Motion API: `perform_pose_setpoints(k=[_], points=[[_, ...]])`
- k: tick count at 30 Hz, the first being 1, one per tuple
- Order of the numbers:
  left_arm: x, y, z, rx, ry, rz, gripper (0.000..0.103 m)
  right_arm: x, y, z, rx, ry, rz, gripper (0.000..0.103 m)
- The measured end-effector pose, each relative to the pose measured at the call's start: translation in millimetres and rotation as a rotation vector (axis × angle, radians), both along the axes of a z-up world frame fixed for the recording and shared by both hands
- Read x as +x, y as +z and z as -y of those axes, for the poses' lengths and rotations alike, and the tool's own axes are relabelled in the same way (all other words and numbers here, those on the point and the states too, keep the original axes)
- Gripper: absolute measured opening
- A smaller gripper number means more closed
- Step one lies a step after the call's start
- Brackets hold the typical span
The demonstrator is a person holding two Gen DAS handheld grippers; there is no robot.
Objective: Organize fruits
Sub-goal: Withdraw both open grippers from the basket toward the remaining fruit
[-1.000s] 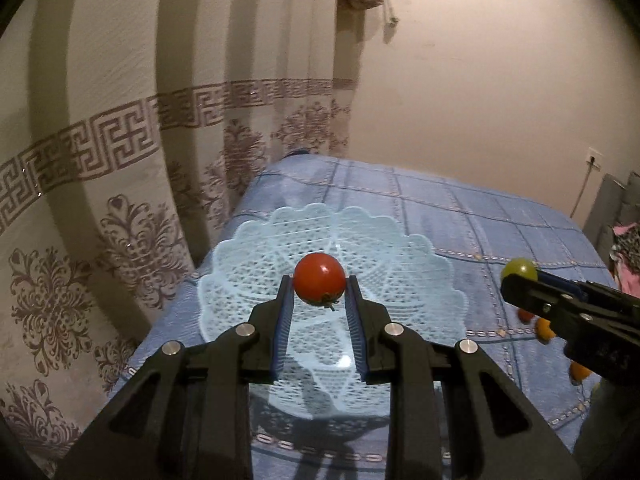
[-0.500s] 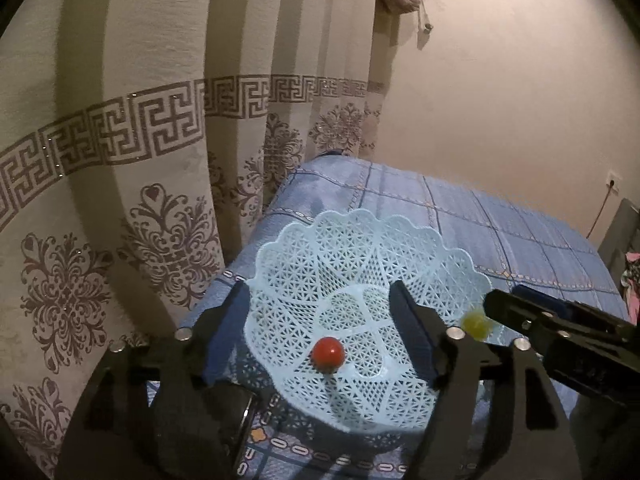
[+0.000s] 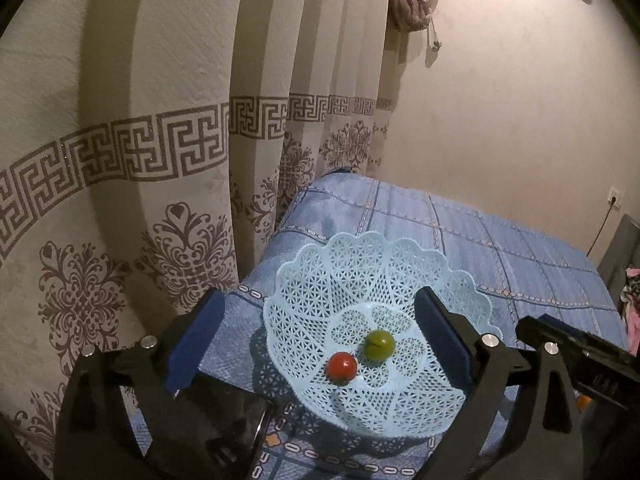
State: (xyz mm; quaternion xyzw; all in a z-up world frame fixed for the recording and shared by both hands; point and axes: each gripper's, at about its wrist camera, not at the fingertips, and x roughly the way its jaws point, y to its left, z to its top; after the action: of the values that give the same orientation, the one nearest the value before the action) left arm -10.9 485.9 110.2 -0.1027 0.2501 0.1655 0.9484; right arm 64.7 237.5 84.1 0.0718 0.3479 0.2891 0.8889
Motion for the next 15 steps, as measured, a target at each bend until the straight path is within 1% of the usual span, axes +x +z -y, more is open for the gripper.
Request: perform_pose_setpoints(k=[4,6,7,10,15], points=[[-2,3,8,0.015,-0.021,0.015,0.100,-8,1,5,-0.019,-0.028,0.032,0.069],[-3,4,13,0.022,-0.037,0.016,0.100,-10,2,9,-0.019,-0.044,0.041,0.078],[-3,5,16,0.024,-0.046,0.016,0.100,-11,2,12,-0.014,-0.053,0.044,0.080],[-5,6,25,0.033,-0.065,0.019,0.100,-13,1,21,-0.011,-0.080,0.047,0.080],[-3,5,40,0.042,-0.101,0.013,0.100,-14,-5,40,-0.009,-0.118,0.026,0.080]])
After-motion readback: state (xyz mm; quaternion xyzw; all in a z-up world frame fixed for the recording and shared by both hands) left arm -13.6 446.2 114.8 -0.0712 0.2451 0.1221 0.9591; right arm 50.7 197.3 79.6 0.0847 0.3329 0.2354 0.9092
